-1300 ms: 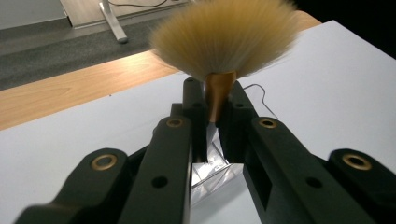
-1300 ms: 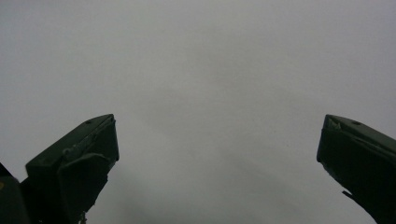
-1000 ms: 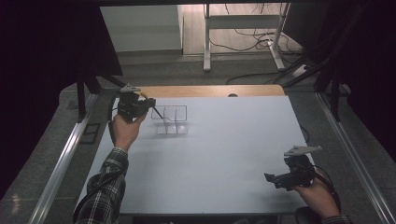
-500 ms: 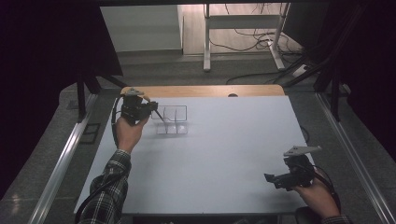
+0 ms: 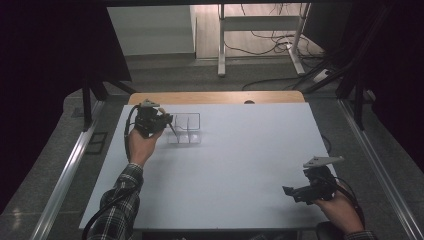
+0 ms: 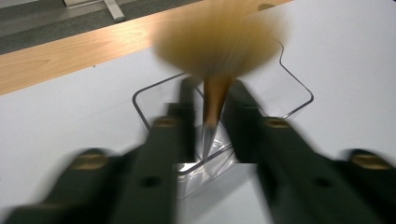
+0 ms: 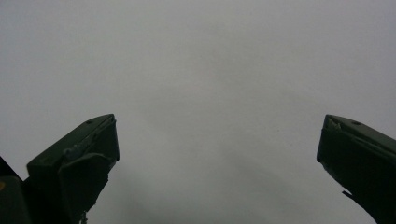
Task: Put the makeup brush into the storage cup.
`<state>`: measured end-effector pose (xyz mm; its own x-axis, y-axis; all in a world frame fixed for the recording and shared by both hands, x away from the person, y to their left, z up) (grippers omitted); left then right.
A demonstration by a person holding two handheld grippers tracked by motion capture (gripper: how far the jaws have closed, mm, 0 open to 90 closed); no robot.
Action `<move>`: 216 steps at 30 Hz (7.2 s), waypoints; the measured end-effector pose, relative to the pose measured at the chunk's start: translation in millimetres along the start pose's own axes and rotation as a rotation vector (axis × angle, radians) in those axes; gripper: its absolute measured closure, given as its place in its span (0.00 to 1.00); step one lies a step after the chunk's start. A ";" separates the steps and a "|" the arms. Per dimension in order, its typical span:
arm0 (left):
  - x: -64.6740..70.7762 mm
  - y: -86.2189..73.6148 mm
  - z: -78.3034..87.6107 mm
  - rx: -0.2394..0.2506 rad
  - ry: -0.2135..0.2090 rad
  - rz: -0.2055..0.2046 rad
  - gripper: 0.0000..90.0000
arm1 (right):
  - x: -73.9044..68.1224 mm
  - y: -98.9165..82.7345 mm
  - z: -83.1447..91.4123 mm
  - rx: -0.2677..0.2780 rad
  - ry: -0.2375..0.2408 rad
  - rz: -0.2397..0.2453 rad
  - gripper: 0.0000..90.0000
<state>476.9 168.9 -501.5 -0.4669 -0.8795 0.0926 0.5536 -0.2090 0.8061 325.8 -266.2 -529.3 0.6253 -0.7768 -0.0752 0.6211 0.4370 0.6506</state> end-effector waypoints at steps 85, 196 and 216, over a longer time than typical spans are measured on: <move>30.4 -67.2 28.9 -0.110 -0.083 -0.083 0.00 | -1.3 1.6 2.5 0.022 0.000 0.012 0.00; 34.0 -168.1 159.4 -0.165 0.002 -0.059 0.00 | -1.4 1.2 1.7 0.014 -0.007 0.013 0.00; 29.3 -191.7 175.7 -0.208 0.028 -0.042 0.00 | -1.1 1.0 1.3 0.012 -0.013 0.017 0.00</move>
<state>235.9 258.3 -550.6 -0.4750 -0.8789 0.0432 0.6660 -0.3270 0.6704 325.2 -265.5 -527.5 0.6294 -0.7752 -0.0541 0.6049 0.4450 0.6604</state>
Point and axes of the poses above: each handheld gripper's, and its own axes: z roughly backward along the jaws, y roughly out of its top, x roughly to its right, the point moved 9 cm from there along -z, roughly forward along the jaws, and after that the axes turned 3 degrees about x, right-handed, at the moved point
